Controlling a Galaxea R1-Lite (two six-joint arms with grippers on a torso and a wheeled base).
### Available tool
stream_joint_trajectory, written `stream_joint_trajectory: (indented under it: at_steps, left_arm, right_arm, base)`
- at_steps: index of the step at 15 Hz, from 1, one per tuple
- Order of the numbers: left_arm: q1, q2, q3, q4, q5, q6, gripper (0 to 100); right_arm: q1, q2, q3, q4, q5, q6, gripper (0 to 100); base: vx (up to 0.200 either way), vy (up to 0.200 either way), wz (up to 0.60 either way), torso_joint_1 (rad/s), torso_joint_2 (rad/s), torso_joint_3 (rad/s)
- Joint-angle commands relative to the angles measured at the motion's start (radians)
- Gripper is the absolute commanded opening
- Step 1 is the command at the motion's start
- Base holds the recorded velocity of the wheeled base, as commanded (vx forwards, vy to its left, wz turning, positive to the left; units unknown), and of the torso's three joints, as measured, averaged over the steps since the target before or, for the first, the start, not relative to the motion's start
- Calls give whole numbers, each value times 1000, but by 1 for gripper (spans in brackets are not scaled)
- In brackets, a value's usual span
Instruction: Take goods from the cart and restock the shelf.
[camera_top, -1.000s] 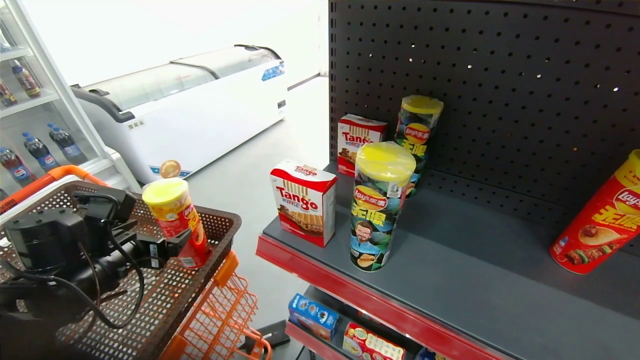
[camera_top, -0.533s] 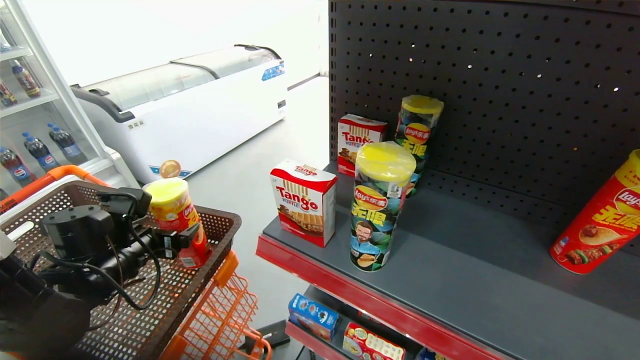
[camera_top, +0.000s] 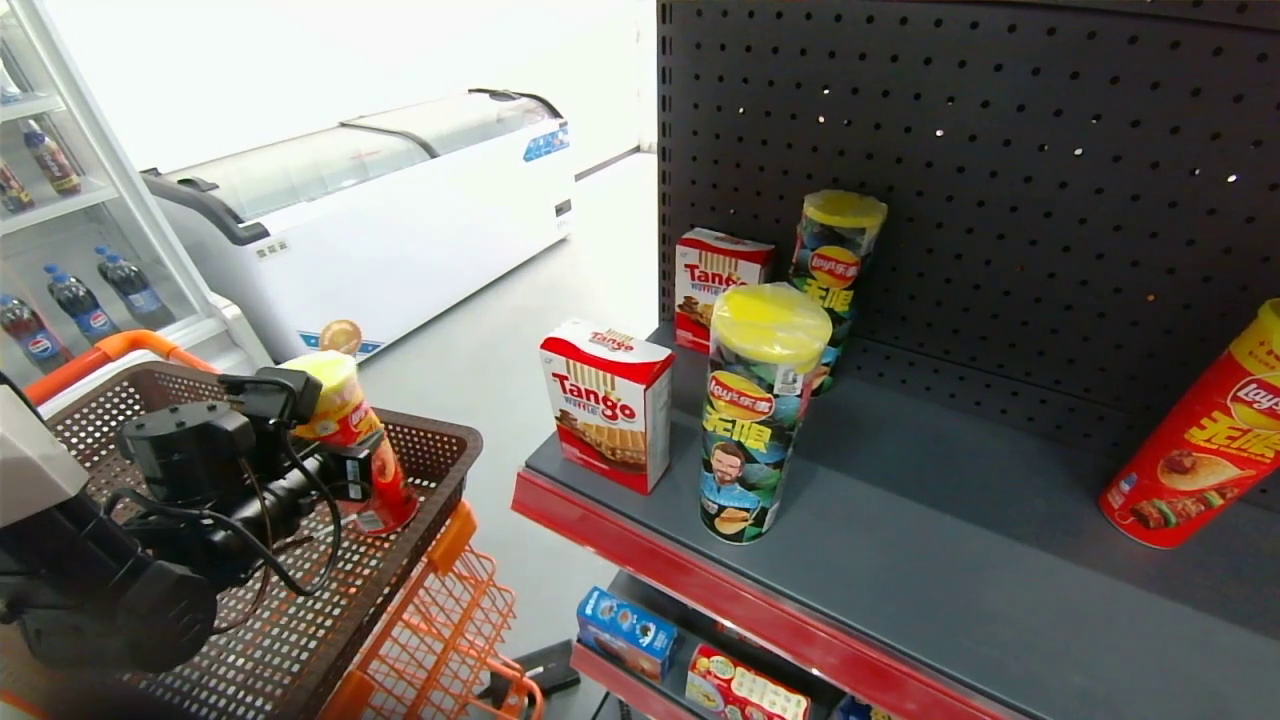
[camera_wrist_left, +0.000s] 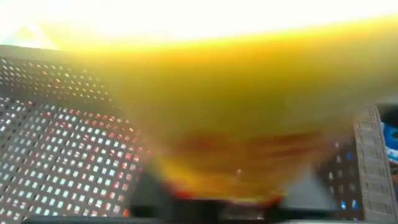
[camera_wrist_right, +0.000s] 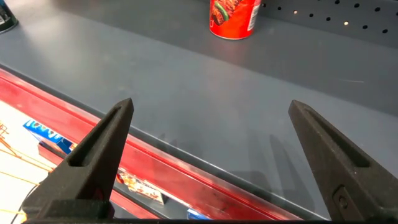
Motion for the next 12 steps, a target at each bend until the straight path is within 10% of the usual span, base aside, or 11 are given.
stream_joint_trajectory:
  at_steps: [1,12]
  left_arm:
    - [-1,8,-12,-4,0,1,0]
    - [-55,-244,14,-1,-25,3,0]
  right_arm:
    - [0,1,0,0,0,0,100]
    - [0,1,0,0,0,0,100]
  base:
    - [0,0,0,0,0,0]
    - [0,0,0,0,0,0]
